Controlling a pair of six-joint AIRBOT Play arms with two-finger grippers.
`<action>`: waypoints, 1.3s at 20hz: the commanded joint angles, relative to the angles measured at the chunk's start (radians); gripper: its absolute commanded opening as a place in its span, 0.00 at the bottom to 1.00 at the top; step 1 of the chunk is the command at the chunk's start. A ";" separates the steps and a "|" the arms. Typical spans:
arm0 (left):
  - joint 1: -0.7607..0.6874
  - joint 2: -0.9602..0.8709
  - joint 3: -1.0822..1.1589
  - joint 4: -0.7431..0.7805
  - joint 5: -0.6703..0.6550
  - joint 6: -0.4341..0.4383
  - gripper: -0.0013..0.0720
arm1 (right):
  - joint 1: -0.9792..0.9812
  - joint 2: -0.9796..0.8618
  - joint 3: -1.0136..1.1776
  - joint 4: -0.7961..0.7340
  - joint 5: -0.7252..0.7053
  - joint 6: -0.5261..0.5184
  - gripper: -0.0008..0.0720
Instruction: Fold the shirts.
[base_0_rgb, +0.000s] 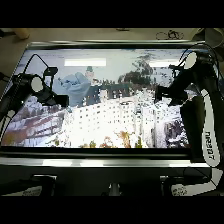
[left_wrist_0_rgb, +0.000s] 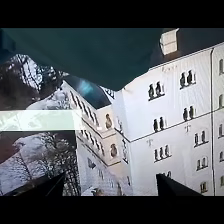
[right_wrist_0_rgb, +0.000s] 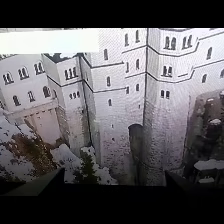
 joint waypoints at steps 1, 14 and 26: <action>0.000 -0.001 0.000 0.000 0.000 0.000 0.91 | 0.001 0.000 0.000 0.000 0.000 0.000 0.93; 0.104 -0.132 0.069 -0.038 0.393 -0.142 0.91 | -0.001 -0.002 -0.001 -0.011 -0.283 -0.019 0.93; 0.198 -0.338 0.260 -0.535 0.336 0.189 0.07 | 0.000 0.063 0.000 -0.017 -0.304 -0.089 0.93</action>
